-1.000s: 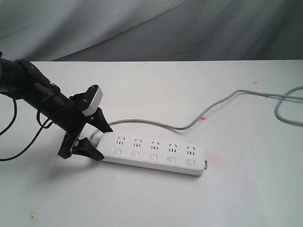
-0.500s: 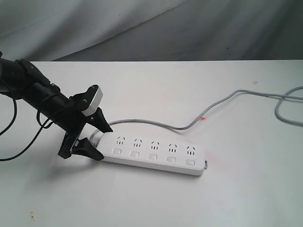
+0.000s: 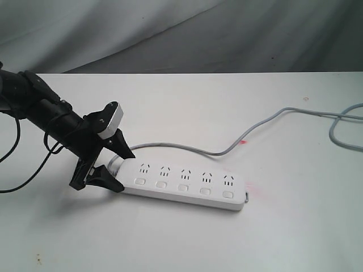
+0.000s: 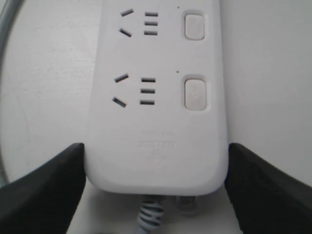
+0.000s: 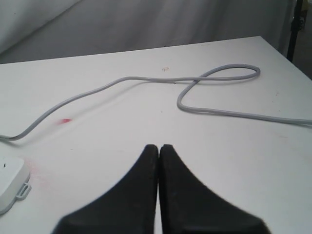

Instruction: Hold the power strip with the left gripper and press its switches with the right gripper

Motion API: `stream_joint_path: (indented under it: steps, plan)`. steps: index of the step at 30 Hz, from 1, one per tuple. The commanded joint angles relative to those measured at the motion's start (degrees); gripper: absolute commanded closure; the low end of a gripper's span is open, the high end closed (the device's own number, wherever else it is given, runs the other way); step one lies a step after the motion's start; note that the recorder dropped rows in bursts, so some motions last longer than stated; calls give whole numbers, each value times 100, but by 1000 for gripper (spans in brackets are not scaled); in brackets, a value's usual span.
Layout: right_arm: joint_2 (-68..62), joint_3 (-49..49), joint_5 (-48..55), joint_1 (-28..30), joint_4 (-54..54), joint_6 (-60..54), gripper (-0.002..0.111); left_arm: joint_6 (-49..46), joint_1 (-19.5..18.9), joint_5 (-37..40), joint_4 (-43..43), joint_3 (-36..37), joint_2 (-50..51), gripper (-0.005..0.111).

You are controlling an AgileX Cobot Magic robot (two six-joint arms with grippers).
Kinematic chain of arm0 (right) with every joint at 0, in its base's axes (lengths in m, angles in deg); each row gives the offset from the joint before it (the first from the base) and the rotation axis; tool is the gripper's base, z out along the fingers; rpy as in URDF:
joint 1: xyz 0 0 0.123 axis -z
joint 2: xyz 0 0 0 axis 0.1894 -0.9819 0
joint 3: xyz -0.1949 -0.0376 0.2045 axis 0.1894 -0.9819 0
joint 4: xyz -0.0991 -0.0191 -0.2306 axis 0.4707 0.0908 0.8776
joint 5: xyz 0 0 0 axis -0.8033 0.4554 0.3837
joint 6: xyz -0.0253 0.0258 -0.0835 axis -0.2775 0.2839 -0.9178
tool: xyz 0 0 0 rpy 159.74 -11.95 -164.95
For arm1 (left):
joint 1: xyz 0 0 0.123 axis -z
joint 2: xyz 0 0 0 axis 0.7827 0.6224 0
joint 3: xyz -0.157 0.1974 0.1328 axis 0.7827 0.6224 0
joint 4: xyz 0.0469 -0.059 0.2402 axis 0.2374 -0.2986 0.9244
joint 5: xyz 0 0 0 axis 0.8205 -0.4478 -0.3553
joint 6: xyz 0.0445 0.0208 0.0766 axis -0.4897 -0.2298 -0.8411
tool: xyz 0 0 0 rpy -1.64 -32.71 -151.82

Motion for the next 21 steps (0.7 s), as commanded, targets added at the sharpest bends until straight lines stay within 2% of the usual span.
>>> stream_joint_path:
  steps: [1,21]
  plan:
    - [107,-21,-125,44,137,25,108,16,29,101,-86,-21,-15,59]
    - [107,-21,-125,44,93,25,108,16,29,101,-86,-21,-15,59]
